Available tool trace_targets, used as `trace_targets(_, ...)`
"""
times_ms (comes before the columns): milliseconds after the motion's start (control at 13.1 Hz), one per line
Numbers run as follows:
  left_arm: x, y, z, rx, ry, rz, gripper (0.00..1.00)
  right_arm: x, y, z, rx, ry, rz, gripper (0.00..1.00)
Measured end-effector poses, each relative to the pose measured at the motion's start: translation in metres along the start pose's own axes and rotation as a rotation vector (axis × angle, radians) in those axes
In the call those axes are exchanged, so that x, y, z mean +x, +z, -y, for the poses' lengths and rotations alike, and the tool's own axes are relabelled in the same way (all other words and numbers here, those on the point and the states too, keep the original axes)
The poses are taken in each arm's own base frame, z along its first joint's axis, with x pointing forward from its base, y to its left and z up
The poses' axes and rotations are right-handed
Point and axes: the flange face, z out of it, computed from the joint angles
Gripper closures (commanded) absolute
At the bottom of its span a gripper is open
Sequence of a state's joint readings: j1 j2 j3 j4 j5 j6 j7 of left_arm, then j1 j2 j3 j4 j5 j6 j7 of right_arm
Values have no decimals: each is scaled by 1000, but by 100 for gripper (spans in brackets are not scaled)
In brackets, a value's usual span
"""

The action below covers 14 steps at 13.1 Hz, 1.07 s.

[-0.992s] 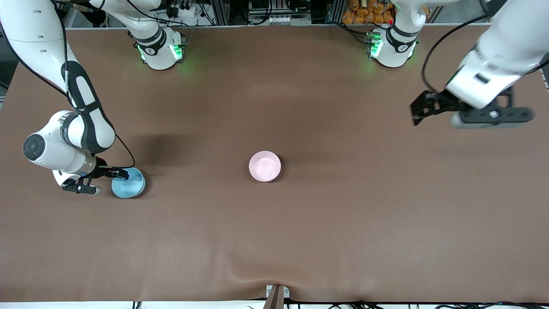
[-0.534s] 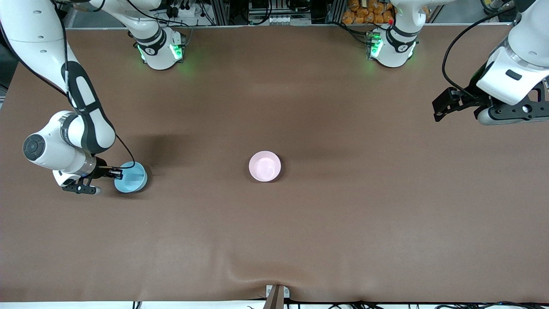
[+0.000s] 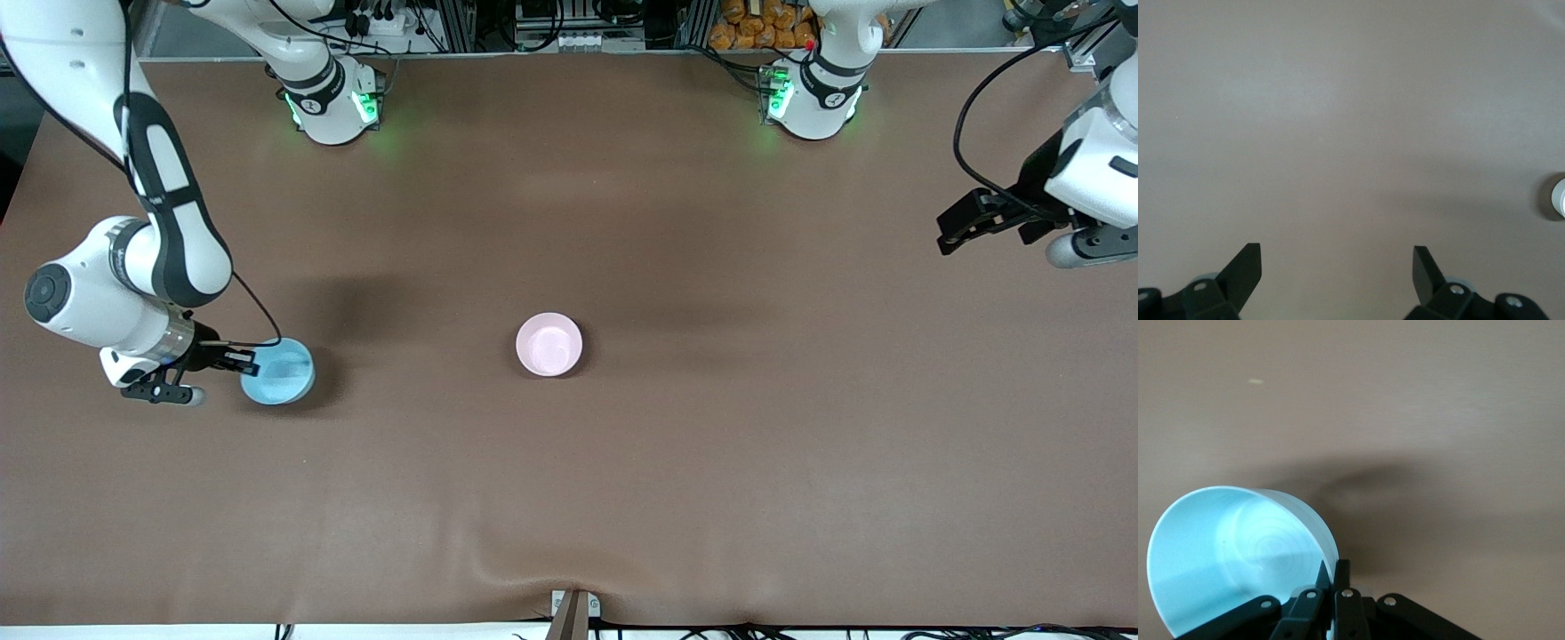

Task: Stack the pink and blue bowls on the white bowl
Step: 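Grasp the blue bowl with the right gripper while the left gripper withdraws, then carry the blue bowl onto the pink bowl with the right gripper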

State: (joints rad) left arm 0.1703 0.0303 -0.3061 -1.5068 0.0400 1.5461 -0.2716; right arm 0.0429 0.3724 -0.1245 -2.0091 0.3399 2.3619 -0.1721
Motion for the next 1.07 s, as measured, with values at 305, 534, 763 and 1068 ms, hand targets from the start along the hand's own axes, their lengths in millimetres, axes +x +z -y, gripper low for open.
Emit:
trace_targets(305,-7,-7,6,9,-10,13,0,-17,-26,106,78,100,4,100)
trace_targets(534,-12,-11,4,12,-6,14,0,-60,-19,241,99,266,-6,100)
trace_targets(763,-12,-8,4,13,-5,19,0,-104,-6,316,100,378,23,100)
trace_targets(1068,-12,-4,1,16,1,28,0,-122,12,359,92,480,40,100)
